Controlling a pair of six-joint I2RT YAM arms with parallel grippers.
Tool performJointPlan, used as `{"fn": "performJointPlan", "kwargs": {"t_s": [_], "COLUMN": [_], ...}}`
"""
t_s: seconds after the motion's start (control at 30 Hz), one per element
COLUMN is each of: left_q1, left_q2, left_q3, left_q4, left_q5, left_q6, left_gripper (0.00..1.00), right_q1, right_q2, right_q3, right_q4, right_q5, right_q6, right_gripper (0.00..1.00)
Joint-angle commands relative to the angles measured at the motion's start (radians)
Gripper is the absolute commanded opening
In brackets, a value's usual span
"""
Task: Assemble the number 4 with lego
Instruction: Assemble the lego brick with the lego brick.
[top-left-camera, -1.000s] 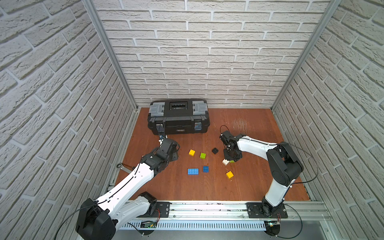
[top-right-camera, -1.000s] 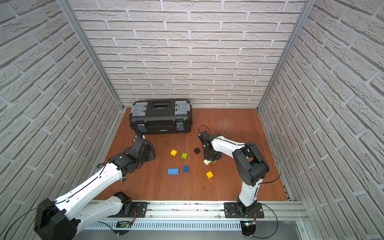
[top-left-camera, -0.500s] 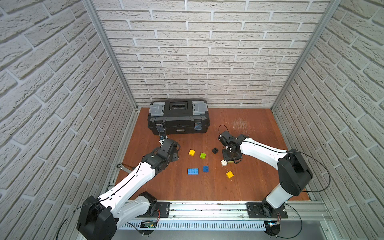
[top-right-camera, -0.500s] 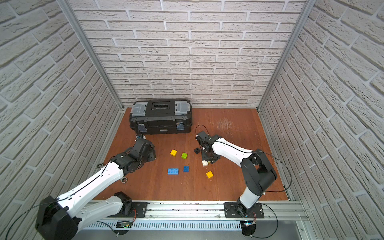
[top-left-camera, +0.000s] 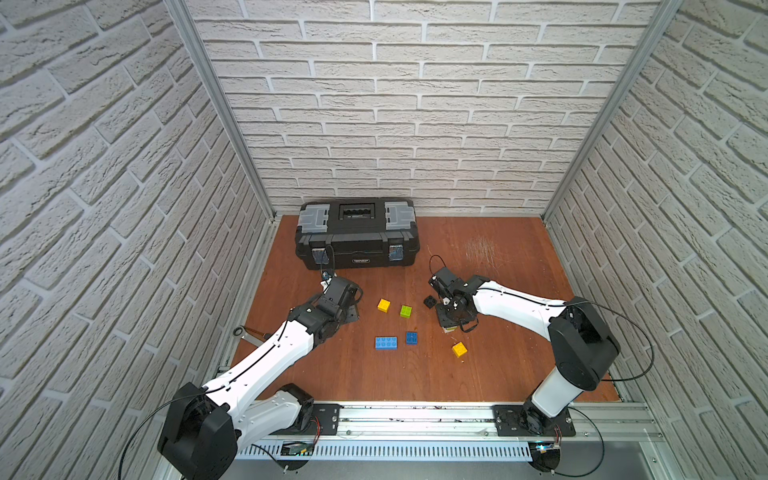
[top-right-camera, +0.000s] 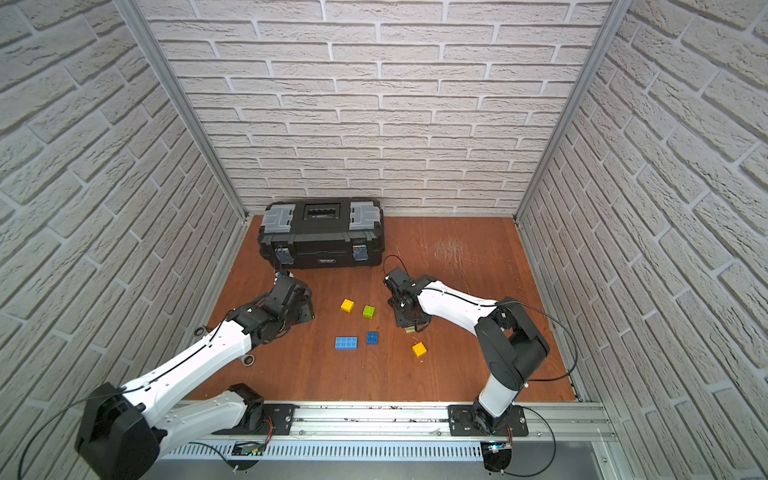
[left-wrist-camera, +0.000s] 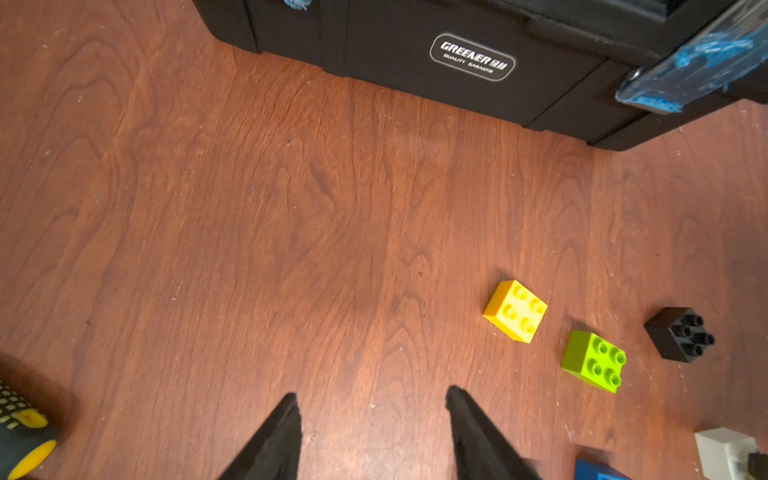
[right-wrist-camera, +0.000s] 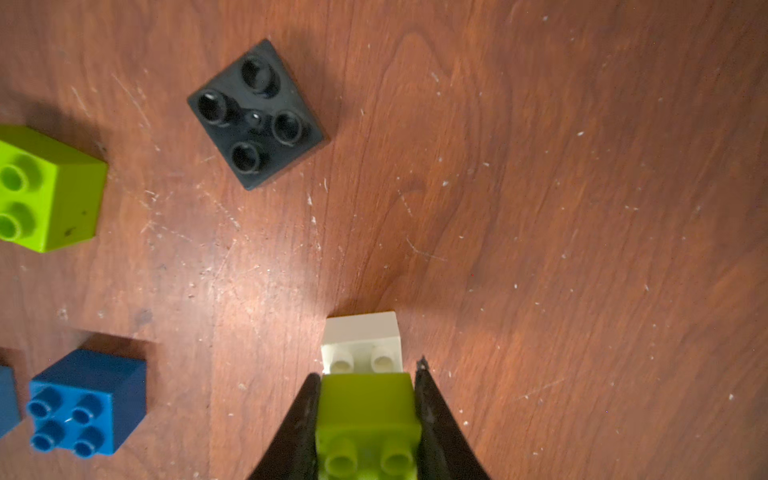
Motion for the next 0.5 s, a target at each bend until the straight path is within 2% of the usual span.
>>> {"fn": "performJointPlan", "kwargs": {"t_s": [0.0, 0.3, 0.47], "left_q1": [0.006, 0.007, 0.008], "left_q2": [0.009, 0.028, 0.036], "left_q3": [-0.011, 0.003, 0.017], "left_q4": [0.032, 0.037, 0.037], "left_q5": [0.003, 0.002, -0.002], "left_q6": [-0.013, -0.019, -0.016], "left_gripper": [0.59, 0.59, 0.58], "right_q1": [0.002, 0.002, 0.005], "right_q2": [0.011, 0.051, 0.099], "right_q3": [-0.022, -0.037, -0.036], "right_q4": [0.034, 0.079, 0.032], "right_q5": [0.005, 0.019, 0.002], "right_q6": [-0.032, -0.076, -0.083], "right_gripper": [0.02, 0.02, 0.02]}}
